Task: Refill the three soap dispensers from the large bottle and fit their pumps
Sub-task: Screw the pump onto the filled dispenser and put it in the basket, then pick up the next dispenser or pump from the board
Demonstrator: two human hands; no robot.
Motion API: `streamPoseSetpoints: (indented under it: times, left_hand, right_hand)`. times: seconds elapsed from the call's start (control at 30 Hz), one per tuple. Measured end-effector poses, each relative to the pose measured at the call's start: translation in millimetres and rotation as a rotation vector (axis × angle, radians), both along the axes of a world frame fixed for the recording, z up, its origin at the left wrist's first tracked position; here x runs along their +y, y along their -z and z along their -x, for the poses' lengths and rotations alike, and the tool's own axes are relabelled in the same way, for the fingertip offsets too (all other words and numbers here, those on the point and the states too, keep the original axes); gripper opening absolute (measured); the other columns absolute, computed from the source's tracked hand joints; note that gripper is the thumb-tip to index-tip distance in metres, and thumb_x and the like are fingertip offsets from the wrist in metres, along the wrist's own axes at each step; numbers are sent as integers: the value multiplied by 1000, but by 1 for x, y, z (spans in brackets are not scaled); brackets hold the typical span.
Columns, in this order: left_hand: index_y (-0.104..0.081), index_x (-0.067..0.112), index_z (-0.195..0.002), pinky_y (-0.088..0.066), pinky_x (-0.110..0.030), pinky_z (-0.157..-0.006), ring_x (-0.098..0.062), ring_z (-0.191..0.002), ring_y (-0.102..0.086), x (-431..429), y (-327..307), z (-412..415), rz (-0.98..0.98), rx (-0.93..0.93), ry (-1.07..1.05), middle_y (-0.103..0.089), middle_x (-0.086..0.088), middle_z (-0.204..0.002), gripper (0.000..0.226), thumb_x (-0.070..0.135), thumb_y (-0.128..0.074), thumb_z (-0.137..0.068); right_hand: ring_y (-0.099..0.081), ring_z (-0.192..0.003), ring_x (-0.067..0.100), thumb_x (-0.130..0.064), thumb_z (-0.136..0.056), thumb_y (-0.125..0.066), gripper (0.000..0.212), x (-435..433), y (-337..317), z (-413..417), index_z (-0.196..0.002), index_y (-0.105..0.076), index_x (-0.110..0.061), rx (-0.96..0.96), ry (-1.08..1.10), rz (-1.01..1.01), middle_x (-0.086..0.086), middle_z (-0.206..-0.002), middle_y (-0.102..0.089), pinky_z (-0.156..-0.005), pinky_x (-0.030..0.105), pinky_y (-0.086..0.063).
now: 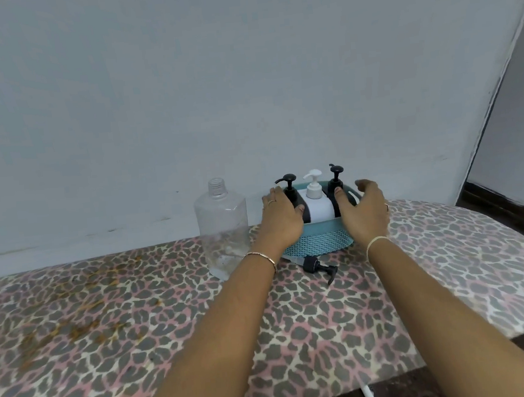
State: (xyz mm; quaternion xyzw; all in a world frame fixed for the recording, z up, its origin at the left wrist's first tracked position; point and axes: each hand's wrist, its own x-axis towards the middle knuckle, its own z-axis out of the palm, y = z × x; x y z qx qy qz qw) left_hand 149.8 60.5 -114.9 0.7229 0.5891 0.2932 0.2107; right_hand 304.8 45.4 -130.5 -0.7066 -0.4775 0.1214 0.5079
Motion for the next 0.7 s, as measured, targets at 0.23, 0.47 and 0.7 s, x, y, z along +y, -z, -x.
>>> streamPoseSetpoints:
  times: [0.23,0.47,0.7]
  left_hand:
    - [-21,9,-150,-22,-37,-118,-24,-143,-26,-71,39,13,-145,-68,15,-27,-8,-155,57,20,-45,-99]
    - [-56,16,-126,-43,-29,-100,-16,-118,-52,-123,65,48,-112,13,-63,-56,-3,-132,35,21,-57,-91]
    - [-52,17,-130,-43,-39,-100,-23,-121,-48,-134,80,84,31,322,-56,-56,-6,-129,49,45,-55,-90]
  right_hand:
    - [-50,-93,26,-40,-81,-50,33,-61,48,18,-102,-39,-17,203,7,-98,5,-102,-48,-87,48,-43]
    - [-52,-115,23,-57,-78,-60,53,-75,71,35,-120,-52,-25,-228,-238,233,-4,-120,-59,-101,48,-37]
    - [-51,-119,26,-42,-87,-61,42,-73,61,52,-125,-50,-26,-457,-196,349,1,-121,-61,-102,45,-31]
